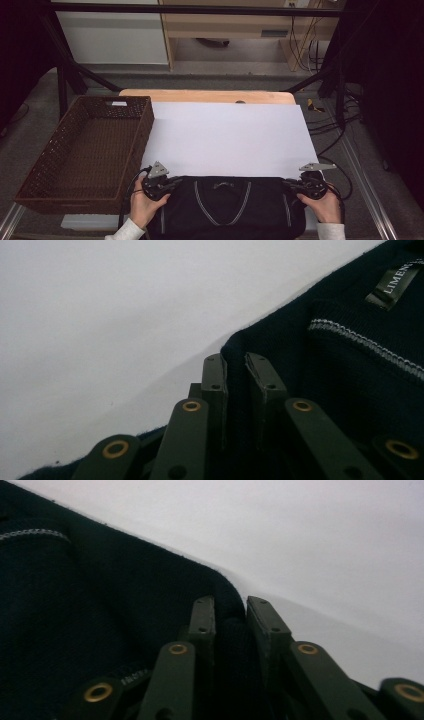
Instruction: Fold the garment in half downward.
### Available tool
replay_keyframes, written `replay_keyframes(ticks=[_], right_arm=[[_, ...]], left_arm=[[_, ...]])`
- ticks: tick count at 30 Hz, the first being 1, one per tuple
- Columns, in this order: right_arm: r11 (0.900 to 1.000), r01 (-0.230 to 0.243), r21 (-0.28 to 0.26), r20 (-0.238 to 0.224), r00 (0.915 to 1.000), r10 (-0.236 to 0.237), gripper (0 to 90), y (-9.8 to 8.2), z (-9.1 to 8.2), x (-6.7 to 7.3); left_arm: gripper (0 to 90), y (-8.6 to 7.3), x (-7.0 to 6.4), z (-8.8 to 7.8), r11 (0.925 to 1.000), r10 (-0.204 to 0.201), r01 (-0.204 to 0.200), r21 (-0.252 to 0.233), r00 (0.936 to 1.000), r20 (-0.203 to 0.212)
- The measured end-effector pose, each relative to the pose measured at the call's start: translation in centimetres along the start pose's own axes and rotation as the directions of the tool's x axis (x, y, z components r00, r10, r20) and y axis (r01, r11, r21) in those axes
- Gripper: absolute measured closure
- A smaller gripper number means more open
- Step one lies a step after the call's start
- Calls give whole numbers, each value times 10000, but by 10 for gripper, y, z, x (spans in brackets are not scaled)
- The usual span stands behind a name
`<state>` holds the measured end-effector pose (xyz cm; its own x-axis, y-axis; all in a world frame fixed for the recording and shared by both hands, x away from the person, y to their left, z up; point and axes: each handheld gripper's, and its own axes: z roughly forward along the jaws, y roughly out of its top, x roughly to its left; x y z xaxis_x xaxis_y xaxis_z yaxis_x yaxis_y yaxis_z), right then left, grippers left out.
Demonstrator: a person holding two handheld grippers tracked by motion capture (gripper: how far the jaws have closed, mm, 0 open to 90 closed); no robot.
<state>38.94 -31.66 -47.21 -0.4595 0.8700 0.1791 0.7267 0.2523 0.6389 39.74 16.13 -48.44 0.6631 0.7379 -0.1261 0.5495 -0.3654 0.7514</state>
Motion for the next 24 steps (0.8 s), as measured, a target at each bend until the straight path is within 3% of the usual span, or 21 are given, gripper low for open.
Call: replay_keyframes(ticks=[5,12,14,19,24], right_arm=[[9997,-37,257,-12,10000,37,790,3,-1,1],[9999,-80,118,148,9999,79,800,5,-2,0],[10000,-60,-2,205,9998,60,803,5,-3,-1],[9975,-89,-701,238,9997,106,808,11,-7,-3],[9952,81,-973,322,9995,-50,809,20,-7,-4]], left_arm=[[786,0,0,0,10000,-54,54,8,10000,16],[827,2,2,-1,9999,-151,150,71,9998,117],[833,5,2,-1,9999,-30,30,166,10000,30],[838,14,6,-7,9999,99,-102,-136,9998,-159],[840,25,13,-7,9995,193,-202,-246,9992,-355]])
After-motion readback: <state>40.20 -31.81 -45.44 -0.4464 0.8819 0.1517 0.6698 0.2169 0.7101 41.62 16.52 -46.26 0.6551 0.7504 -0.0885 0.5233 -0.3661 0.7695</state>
